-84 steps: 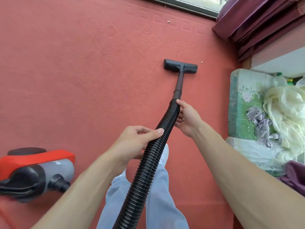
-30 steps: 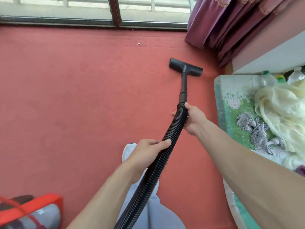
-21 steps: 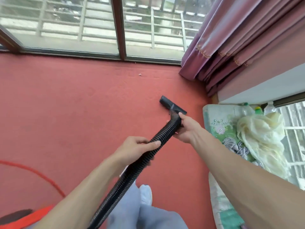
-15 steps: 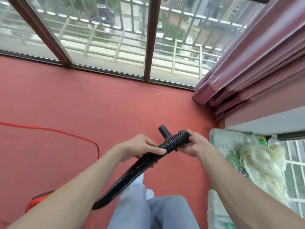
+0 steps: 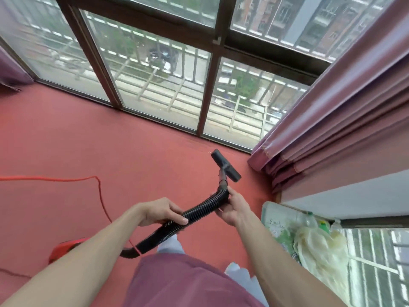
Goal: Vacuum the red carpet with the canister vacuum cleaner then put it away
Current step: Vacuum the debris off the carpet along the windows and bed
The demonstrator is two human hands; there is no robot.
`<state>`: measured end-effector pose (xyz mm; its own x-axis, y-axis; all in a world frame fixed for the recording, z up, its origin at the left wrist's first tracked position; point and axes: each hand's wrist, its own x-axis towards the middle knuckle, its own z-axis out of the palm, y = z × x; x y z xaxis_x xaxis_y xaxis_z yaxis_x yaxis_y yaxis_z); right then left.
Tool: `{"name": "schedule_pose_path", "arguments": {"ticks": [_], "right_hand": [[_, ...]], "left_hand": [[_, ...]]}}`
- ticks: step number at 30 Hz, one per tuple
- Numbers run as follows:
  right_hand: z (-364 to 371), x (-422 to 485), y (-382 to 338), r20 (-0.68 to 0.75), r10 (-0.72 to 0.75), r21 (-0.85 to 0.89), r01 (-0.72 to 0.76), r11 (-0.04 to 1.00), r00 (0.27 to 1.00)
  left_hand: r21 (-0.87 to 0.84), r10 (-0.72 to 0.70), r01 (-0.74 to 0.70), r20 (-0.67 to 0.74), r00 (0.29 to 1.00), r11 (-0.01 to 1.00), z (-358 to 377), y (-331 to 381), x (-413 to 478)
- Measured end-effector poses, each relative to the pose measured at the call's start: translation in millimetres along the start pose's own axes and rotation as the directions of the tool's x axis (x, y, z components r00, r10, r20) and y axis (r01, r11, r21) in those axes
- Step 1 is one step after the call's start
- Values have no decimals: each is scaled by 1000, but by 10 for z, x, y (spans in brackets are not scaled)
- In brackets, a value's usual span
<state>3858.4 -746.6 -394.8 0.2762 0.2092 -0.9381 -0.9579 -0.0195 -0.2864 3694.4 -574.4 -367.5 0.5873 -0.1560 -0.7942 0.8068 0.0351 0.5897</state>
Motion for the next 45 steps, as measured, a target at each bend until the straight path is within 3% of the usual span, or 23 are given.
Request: {"name": "schedule_pose_path", "arguments": {"ticks": [6, 14, 20, 28, 39, 45], "right_hand": [[-496, -81, -407, 67, -43, -131, 52, 990, 997], [-1265, -238, -693, 103, 17, -206, 5, 979, 994], [-1359, -378, -1031, 127, 104, -268, -67, 961, 986], [-1012, -508, -1512, 54, 175, -387, -141, 911, 983], [-505, -193, -1691, -87, 6, -616, -59, 786, 996], [-229, 136, -1839, -107, -75, -622, -7, 783, 991]], "left_hand": [[-21, 51, -56, -175, 983, 998, 617, 127, 150], [-162, 67, -137, -381, 922, 977, 1748, 203, 269], [-174, 96, -196, -462, 882, 965, 2061, 596, 197], [-215, 144, -265, -455, 879, 940, 1998, 1142, 147], [-313, 173, -275, -317, 933, 909, 1397, 1026, 503], [-303, 188, -281, -301, 935, 911, 1129, 1161, 648]]}}
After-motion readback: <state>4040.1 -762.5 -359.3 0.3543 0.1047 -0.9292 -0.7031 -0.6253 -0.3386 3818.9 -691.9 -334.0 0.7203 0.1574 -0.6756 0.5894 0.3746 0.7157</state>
